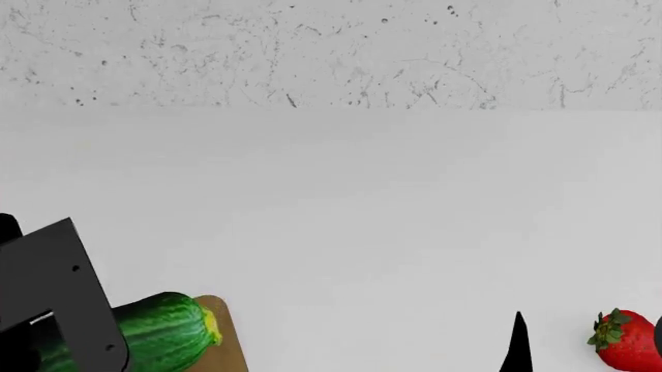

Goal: Clear the non-vegetable object off the cutting board and place the vegetables onto it.

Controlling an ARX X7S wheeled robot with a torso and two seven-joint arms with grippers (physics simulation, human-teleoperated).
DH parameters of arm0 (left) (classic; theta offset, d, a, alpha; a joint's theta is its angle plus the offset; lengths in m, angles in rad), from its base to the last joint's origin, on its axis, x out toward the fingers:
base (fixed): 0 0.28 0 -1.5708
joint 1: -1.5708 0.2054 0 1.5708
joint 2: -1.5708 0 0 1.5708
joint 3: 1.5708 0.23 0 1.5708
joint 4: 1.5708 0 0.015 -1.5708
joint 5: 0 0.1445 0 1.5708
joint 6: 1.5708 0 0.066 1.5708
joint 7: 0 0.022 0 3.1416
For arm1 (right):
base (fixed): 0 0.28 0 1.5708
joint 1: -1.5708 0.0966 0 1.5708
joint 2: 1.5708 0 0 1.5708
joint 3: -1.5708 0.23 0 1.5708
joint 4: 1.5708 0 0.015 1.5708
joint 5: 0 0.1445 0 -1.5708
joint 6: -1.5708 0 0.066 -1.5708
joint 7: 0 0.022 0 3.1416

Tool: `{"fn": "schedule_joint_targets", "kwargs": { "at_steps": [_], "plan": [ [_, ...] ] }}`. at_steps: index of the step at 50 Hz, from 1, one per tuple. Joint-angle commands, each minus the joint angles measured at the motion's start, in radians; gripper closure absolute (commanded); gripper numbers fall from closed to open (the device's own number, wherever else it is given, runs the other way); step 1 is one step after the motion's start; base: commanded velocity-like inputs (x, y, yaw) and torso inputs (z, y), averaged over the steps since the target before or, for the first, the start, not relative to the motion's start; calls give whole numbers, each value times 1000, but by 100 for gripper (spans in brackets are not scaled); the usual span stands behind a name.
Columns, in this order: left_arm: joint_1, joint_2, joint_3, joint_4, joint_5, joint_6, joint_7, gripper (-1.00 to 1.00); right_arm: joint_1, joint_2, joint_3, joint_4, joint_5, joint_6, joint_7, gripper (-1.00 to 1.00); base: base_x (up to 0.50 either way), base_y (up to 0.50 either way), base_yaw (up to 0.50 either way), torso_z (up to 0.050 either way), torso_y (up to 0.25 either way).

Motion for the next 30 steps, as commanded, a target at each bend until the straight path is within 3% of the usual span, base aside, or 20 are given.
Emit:
{"fn": "schedule_joint_targets", "kwargs": {
  "at_steps": [1,12,30],
  "plan": [
    [-66,12,-45,14,-65,-7,-1,-100,-37,-36,93,8,4,21,-9,-100,0,0,0,0,0],
    [-178,-17,-59,87,-309,39,-85,-100,-16,-58,114,17,40,49,23,-100,0,0,0,0,0],
    [-324,-89,-145,63,-414,77,-118,-100,-31,-67,160,14,73,66,38,-100,0,0,0,0,0]
  ]
}}
